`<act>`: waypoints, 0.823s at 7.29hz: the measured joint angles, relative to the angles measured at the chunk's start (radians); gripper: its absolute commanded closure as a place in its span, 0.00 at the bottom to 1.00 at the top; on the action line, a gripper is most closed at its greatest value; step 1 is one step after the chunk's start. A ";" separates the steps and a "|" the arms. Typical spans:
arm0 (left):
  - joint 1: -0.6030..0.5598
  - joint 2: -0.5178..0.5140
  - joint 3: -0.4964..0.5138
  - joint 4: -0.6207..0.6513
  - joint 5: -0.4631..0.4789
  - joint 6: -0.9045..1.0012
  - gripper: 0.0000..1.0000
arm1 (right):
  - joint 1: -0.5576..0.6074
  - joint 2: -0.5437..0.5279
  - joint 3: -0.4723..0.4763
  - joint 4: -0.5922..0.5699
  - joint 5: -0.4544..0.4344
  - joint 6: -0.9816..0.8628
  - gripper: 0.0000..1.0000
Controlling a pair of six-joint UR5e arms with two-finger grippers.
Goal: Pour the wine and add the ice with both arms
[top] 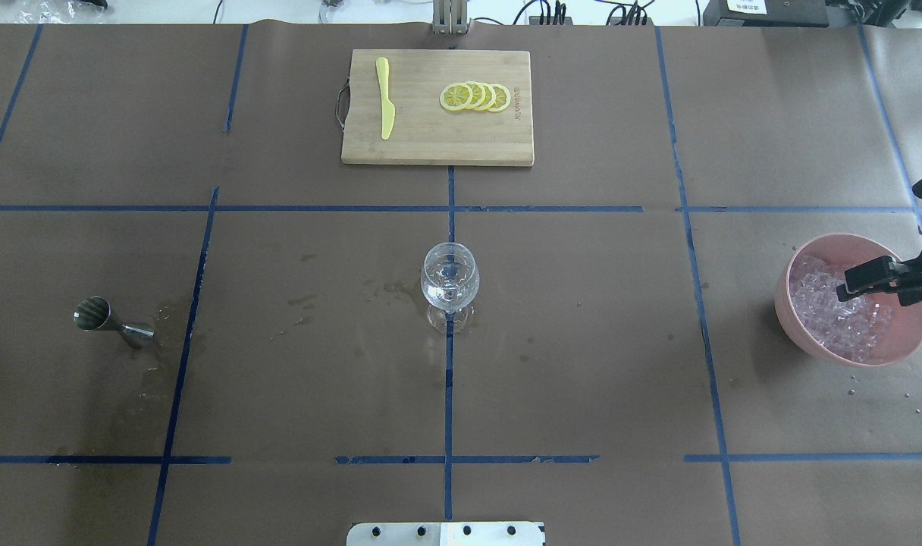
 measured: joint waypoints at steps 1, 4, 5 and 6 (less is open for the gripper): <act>0.000 0.005 -0.007 -0.007 0.000 -0.003 0.00 | -0.005 -0.012 -0.021 0.044 -0.029 0.069 0.06; -0.002 0.013 -0.025 -0.013 0.000 -0.003 0.00 | -0.035 -0.010 -0.036 0.073 -0.061 0.214 0.12; -0.002 0.014 -0.027 -0.013 0.000 -0.003 0.00 | -0.045 -0.007 -0.036 0.076 -0.068 0.239 0.17; -0.003 0.018 -0.031 -0.017 0.001 -0.003 0.00 | -0.051 -0.006 -0.039 0.078 -0.073 0.249 0.17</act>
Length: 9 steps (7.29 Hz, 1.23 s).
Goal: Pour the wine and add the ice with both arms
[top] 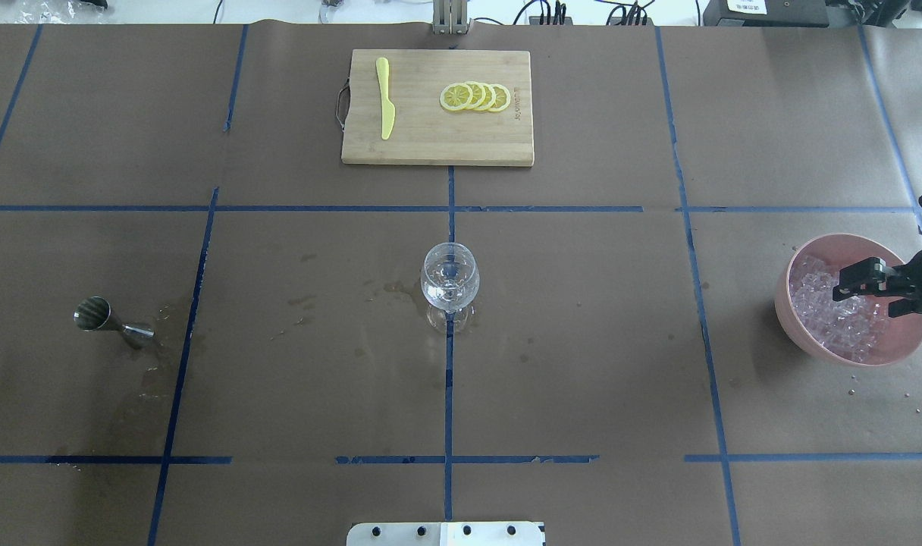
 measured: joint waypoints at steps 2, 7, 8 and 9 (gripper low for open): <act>-0.001 0.020 -0.006 -0.027 0.001 -0.001 0.00 | -0.012 0.006 -0.006 0.001 -0.004 0.007 0.24; -0.003 0.043 -0.007 -0.073 0.006 0.000 0.00 | -0.019 0.016 -0.012 0.001 -0.007 0.010 1.00; -0.003 0.046 -0.006 -0.081 0.007 0.001 0.00 | -0.019 0.017 -0.009 0.001 -0.005 0.010 1.00; -0.003 0.050 -0.002 -0.096 0.008 0.001 0.00 | -0.012 0.018 0.012 -0.001 0.001 0.009 1.00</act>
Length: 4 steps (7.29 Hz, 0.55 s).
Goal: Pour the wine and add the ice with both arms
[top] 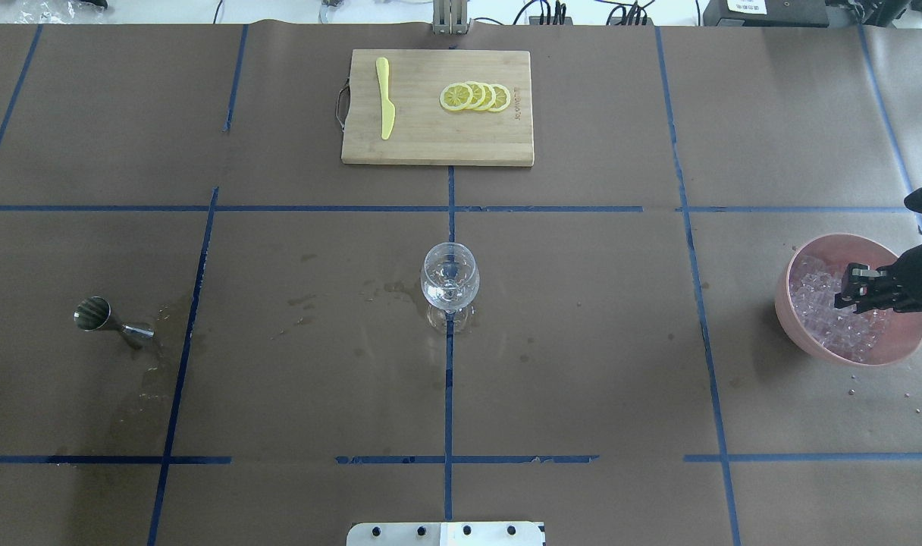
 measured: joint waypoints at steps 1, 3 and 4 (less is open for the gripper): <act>0.000 0.003 0.000 -0.011 0.000 0.000 0.00 | 0.023 -0.002 0.050 -0.004 0.009 -0.002 1.00; 0.000 0.007 -0.004 -0.018 0.000 0.000 0.00 | 0.051 0.011 0.172 -0.008 0.017 0.003 1.00; 0.000 0.007 -0.005 -0.019 -0.001 -0.001 0.00 | 0.030 0.049 0.205 -0.009 0.015 0.037 1.00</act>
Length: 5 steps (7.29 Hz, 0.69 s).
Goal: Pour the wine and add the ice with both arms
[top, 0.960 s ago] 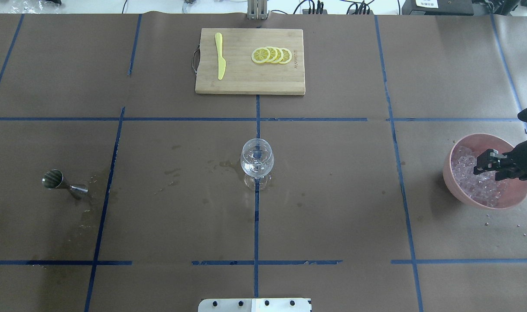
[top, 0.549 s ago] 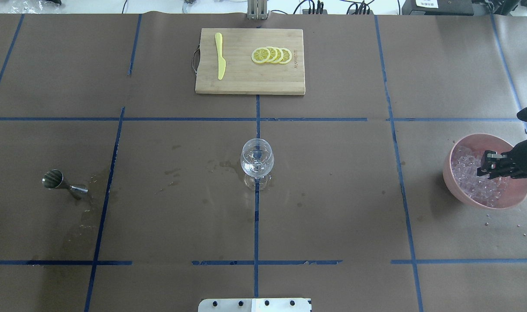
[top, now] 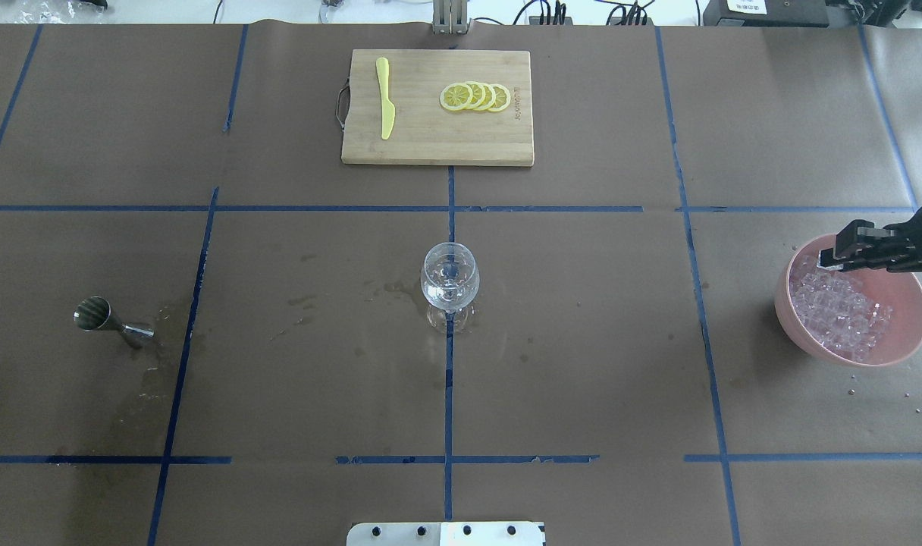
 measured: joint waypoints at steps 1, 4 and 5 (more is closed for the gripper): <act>0.000 0.000 -0.001 -0.002 -0.001 0.000 0.00 | -0.044 0.065 0.014 -0.001 -0.005 0.088 1.00; 0.000 -0.001 0.000 -0.004 -0.001 -0.001 0.00 | -0.327 0.402 0.014 -0.099 -0.189 0.511 1.00; 0.000 -0.001 0.002 -0.004 0.000 -0.001 0.00 | -0.432 0.565 -0.003 -0.238 -0.296 0.583 1.00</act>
